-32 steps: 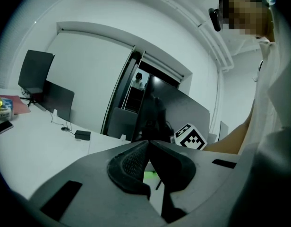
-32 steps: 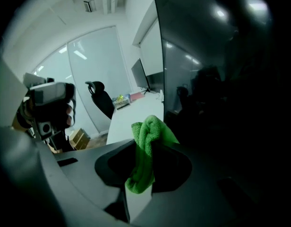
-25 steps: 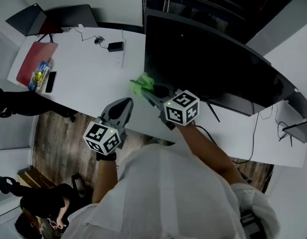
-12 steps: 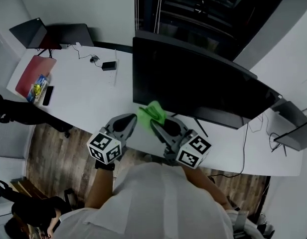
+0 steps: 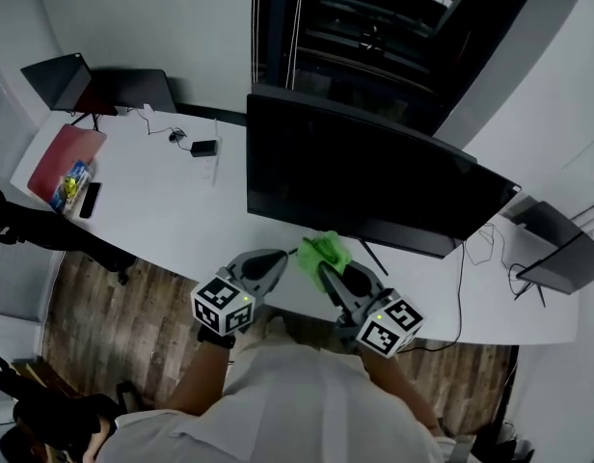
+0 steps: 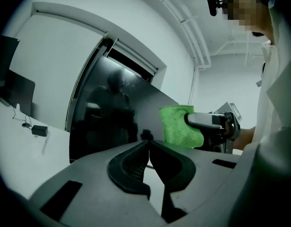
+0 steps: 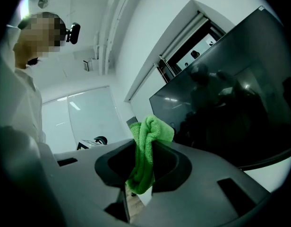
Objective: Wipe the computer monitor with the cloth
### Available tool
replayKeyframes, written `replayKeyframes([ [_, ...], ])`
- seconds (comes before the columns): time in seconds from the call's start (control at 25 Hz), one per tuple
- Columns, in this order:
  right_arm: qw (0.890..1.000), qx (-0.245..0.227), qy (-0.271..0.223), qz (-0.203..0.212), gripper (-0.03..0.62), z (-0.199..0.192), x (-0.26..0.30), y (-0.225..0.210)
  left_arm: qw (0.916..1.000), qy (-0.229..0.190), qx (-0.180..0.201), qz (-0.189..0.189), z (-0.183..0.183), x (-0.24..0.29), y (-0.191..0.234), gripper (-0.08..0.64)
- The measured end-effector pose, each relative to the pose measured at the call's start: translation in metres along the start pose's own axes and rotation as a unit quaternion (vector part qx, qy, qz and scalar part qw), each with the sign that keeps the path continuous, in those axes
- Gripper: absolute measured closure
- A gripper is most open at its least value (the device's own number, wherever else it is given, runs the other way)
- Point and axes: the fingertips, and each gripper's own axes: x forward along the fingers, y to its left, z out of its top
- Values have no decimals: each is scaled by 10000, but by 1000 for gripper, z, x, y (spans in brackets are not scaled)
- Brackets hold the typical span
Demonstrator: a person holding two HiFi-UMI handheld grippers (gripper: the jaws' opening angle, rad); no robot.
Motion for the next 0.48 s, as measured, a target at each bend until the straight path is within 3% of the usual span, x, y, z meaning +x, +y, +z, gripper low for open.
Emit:
replayKeyframes([
  [0.24, 9997, -220, -52, -78, 520, 4, -6, 10, 10000, -23, 26, -39, -4, -12, -12, 538],
  [0.48, 9985, -537, 61, -24, 520, 10, 22, 21, 9997, -171, 147, 76, 15, -31, 15, 538],
])
